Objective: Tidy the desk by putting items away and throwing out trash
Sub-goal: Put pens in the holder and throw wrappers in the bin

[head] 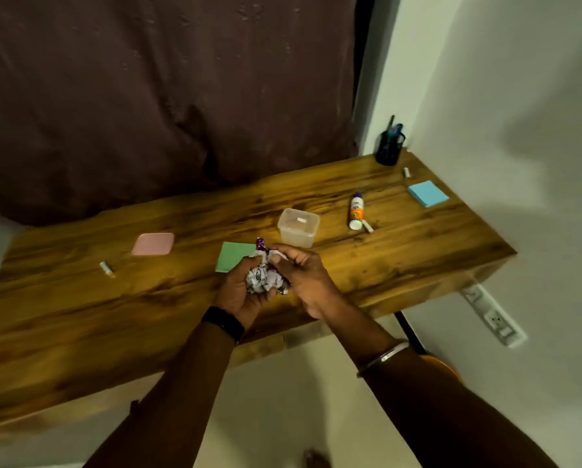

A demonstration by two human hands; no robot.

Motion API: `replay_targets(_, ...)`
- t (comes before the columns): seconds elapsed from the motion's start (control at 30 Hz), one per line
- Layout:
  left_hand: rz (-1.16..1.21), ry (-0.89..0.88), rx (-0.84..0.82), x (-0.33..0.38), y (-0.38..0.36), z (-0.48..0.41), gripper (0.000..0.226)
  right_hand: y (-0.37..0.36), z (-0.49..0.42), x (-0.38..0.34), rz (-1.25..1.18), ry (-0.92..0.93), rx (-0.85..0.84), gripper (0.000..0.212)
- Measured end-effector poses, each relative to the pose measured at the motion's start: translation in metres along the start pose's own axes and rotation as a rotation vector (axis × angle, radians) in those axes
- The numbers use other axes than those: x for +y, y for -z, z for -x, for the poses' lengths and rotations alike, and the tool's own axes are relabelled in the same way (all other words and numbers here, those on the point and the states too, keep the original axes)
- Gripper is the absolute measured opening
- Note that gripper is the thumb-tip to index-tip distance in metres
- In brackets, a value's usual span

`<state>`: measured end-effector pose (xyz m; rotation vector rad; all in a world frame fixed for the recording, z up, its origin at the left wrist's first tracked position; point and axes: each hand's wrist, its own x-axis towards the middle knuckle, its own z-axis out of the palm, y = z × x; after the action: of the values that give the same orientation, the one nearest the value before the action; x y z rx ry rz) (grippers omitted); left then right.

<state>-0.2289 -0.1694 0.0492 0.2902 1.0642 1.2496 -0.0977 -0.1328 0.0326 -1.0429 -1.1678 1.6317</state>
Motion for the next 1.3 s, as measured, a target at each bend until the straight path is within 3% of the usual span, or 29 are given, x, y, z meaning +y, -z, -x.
replay_targets(0.43,-0.29,0.337,-0.34,-0.13,-0.133,0.001,0.019,0.156,0.127,-0.004,-0.129,0.031,0.479,0.017)
replay_targets(0.77,-0.504,0.529,-0.482,-0.259,-0.21,-0.017,0.018,0.279,0.187,0.048,-0.255,0.01,0.789,0.019)
replay_targets(1.03,-0.576,0.74,-0.425,-0.38,-0.235,-0.07,0.028,0.376,0.2,0.132,-0.415,-0.174,0.932,0.024)
replay_targets(1.3,-0.626,0.903,-0.305,-0.502,-0.216,-0.14,0.045,0.452,0.191,0.252,-0.841,-0.306,1.051,0.037)
